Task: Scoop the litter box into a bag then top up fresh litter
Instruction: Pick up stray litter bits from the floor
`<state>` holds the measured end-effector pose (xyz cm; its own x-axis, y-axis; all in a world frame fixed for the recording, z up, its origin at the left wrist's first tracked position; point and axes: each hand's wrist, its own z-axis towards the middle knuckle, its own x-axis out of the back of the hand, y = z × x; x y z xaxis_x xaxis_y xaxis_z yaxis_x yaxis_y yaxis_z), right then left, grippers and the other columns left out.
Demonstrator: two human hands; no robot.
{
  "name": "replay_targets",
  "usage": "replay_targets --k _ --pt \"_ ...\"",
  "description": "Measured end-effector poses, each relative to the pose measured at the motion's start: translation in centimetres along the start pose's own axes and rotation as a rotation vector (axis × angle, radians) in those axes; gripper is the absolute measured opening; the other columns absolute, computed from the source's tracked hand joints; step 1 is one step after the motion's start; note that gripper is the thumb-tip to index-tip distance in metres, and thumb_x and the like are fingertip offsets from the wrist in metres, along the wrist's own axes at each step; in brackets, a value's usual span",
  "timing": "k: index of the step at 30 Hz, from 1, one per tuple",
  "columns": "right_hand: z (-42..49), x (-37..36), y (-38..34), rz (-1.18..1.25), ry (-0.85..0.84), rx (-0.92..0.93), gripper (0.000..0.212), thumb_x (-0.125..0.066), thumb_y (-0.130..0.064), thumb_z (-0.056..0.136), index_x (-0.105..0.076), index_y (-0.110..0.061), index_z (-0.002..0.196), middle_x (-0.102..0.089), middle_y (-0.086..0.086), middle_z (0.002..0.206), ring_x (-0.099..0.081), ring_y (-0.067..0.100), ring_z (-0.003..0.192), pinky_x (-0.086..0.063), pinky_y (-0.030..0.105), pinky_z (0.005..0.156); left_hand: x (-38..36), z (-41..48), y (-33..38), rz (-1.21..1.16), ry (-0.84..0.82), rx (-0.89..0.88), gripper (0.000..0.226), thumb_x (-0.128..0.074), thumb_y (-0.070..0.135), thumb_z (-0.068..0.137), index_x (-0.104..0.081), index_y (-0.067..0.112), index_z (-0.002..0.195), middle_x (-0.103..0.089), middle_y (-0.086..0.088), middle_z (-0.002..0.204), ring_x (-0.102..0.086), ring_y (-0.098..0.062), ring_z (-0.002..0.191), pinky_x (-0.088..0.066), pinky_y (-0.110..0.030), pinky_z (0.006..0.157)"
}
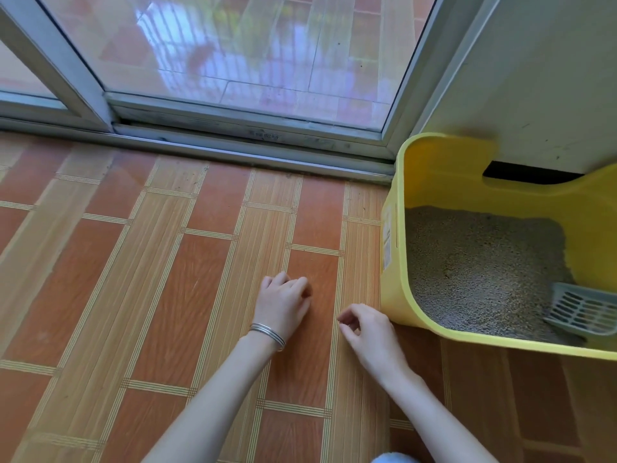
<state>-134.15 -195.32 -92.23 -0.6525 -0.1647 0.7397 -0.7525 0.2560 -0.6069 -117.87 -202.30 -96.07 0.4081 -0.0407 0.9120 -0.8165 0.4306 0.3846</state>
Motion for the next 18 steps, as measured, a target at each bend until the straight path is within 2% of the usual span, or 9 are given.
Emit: replay_targets --k 5,8,12,14,16,18 --pt "0.3 0.4 -2.7 0.019 -0.032 0.023 0.003 -0.062 -0.021 0.086 -0.064 -0.020 0.089 -0.063 -0.008 0.089 -0.057 0.004 0.082 -0.048 0.019 0.077 2.1 -1.2 -1.1 -0.004 -0.025 0.044 0.027 -0.083 0.012 0.058 -0.058 0.020 0.067 -0.062 0.012 0.060 -0.054 -0.017 0.060 -0.042 -0.034 0.057" --pt "0.2 1.9 -5.7 0.020 -0.094 0.056 0.004 -0.062 -0.023 0.087 -0.063 -0.021 0.090 -0.063 -0.008 0.090 -0.057 0.004 0.082 -0.050 0.021 0.078 5.3 -1.5 -1.1 -0.018 0.011 0.074 0.028 -0.084 0.013 0.057 -0.059 0.022 0.068 -0.064 0.013 0.063 -0.055 -0.016 0.061 -0.039 -0.031 0.059" --pt "-0.2 6.2 -11.4 -0.055 -0.201 0.165 0.005 -0.061 -0.024 0.088 -0.063 -0.022 0.091 -0.061 -0.010 0.088 -0.055 0.002 0.080 -0.044 0.012 0.071 12.8 -2.1 0.2 -0.047 0.087 0.149 0.025 -0.081 0.014 0.063 -0.066 0.023 0.079 -0.066 0.014 0.068 -0.056 -0.015 0.065 -0.036 -0.029 0.063" --pt "-0.3 9.0 -15.0 -0.100 -0.248 0.215 0.004 -0.062 -0.024 0.087 -0.063 -0.020 0.090 -0.061 -0.009 0.085 -0.054 0.003 0.078 -0.042 0.010 0.069 17.5 -2.7 0.9 -0.030 0.101 0.180 0.023 -0.083 0.016 0.063 -0.068 0.024 0.078 -0.067 0.014 0.069 -0.056 -0.015 0.066 -0.037 -0.030 0.063" --pt "-0.4 12.0 -19.2 -0.140 -0.296 0.250 0.006 -0.062 -0.023 0.087 -0.063 -0.017 0.089 -0.062 -0.005 0.086 -0.055 0.006 0.078 -0.043 0.012 0.071 22.5 -3.3 1.5 -0.014 0.109 0.245 0.022 -0.085 0.018 0.061 -0.068 0.025 0.074 -0.066 0.013 0.068 -0.056 -0.015 0.067 -0.035 -0.029 0.066" --pt "-1.1 14.9 -23.5 -0.174 -0.331 0.289 0.008 -0.063 -0.023 0.086 -0.064 -0.016 0.090 -0.063 -0.003 0.087 -0.056 0.010 0.080 -0.048 0.022 0.074 27.4 -3.9 2.2 -0.005 0.136 0.304 0.023 -0.086 0.019 0.059 -0.067 0.025 0.071 -0.066 0.014 0.068 -0.057 -0.015 0.067 -0.034 -0.028 0.066"
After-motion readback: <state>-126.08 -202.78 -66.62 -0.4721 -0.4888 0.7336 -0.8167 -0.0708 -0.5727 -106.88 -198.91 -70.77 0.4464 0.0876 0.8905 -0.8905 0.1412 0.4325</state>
